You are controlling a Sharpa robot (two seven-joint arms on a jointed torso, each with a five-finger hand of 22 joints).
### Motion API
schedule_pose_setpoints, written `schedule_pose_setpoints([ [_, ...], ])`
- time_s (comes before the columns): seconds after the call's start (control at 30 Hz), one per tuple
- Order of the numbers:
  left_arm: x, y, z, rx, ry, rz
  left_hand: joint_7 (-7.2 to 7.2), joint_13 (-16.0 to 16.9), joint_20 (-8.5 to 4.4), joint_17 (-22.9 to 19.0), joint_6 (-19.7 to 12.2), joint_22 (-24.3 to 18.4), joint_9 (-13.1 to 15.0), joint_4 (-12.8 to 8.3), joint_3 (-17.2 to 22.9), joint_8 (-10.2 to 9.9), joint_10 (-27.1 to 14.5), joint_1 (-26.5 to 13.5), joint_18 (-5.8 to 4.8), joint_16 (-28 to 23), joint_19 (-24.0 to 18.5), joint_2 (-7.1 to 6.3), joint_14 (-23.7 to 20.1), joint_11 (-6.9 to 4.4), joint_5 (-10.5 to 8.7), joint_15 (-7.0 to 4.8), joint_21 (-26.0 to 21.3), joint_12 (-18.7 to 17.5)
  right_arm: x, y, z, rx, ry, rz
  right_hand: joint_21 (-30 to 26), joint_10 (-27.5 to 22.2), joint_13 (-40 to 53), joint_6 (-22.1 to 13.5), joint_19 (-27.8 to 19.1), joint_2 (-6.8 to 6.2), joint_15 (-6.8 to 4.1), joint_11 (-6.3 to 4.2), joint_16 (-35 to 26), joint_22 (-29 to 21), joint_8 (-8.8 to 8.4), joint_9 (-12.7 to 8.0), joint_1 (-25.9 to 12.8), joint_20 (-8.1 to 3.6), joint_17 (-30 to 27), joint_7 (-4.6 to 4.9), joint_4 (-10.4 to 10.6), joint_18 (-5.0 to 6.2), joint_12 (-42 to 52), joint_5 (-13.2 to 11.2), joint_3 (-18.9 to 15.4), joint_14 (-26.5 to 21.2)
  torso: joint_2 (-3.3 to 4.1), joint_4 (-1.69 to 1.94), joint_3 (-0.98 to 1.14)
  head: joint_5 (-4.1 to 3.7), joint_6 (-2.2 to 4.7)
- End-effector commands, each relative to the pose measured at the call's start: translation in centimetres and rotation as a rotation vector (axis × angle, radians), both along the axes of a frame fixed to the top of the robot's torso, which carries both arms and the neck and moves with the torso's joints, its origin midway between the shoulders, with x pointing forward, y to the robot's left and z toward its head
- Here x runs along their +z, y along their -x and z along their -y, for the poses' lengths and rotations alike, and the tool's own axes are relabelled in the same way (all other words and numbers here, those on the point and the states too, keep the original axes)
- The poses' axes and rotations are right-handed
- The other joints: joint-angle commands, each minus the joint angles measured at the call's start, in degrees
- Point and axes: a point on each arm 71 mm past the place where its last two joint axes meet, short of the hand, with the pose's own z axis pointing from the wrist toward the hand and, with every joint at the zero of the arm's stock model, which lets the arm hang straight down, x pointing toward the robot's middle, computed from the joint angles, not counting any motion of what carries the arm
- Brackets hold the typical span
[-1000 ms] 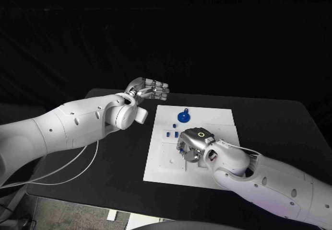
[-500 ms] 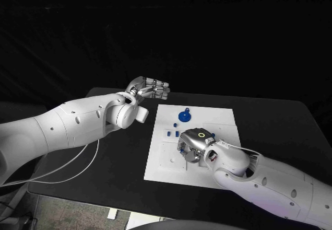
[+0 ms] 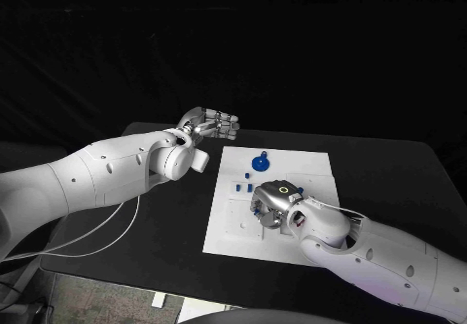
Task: Assemble the parts on the task board
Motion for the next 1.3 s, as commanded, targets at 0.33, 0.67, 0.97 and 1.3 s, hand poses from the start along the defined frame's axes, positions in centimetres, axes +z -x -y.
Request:
schedule_pose_setpoints([
  [0.33,0.2,0.1,0.3,-0.024,0.016,0.002,0.17,-0.04,-0.01,-0.02,-0.04,0.14,0.02,-0.22,-0.14,0.10,-0.25,-0.36,0.36,-0.02,-0.31,0.28,-0.55,0.22,-0.02,0.00,-0.15,0.06,-1.3,0.2,-0.5,0.020,0.048,-0.015,-0.01,1.87,0.22,0.23,2.46,0.06,-0.25,-0.97,-0.25,0.20,0.01,0.04,0.26,-0.39,0.05,0.00,-0.05,1.69,0.20,0.20,0.38,0.14,0.00,0.03,0.02,0.28,-0.25],
  [0.67,0.1,0.1,0.3,-0.026,0.015,-0.002,0.20,-0.04,0.05,-0.02,-0.06,0.20,0.03,-0.21,-0.20,0.10,-0.37,-0.31,0.39,-0.01,-0.35,0.33,-0.69,0.26,-0.09,0.06,-0.20,0.05,-1.5,0.2,-0.1,0.014,0.027,-0.029,-0.45,-2.31,0.05,-3.69,2.43,-1.18,0.42,0.13,-0.11,0.00,-0.15,-0.30,-1.63,0.07,0.10,1.15,0.39,1.77,0.07,4.84,-1.52,0.11,-0.05,-0.11,0.02,0.36,-0.27],
  [0.97,0.1,0.1,0.2,-0.024,0.014,-0.005,0.20,-0.04,0.12,-0.02,-0.15,0.17,0.02,-0.18,-0.31,0.10,-0.50,-0.31,0.40,-0.02,-0.41,0.28,-0.86,0.30,-0.14,0.13,-0.28,0.06,-0.7,0.4,0.6,-0.012,-0.038,0.005,-8.97,-17.23,0.03,-11.73,2.30,-4.65,3.18,3.77,-0.65,-5.67,0.05,-0.31,-1.60,3.06,-2.07,-0.33,3.47,4.80,0.31,5.15,-18.26,-0.65,-0.06,-0.05,0.07,0.03,-0.07],
  [1.3,0.1,0.0,-0.3,-0.017,0.010,-0.008,0.20,-0.04,0.12,-0.02,-0.15,0.17,0.02,-0.18,-0.31,0.10,-0.50,-0.31,0.40,-0.02,-0.41,0.28,-0.86,0.30,-0.14,0.13,-0.28,0.06,2.9,0.3,2.3,-0.064,-0.130,0.074,-7.49,-16.24,-0.06,-11.82,2.32,-5.44,3.06,3.50,0.61,-8.33,-0.06,-0.36,-0.07,3.18,-4.33,-0.18,6.73,5.05,0.12,3.94,-19.81,-0.66,-0.01,-0.17,0.07,-0.67,0.52],
])
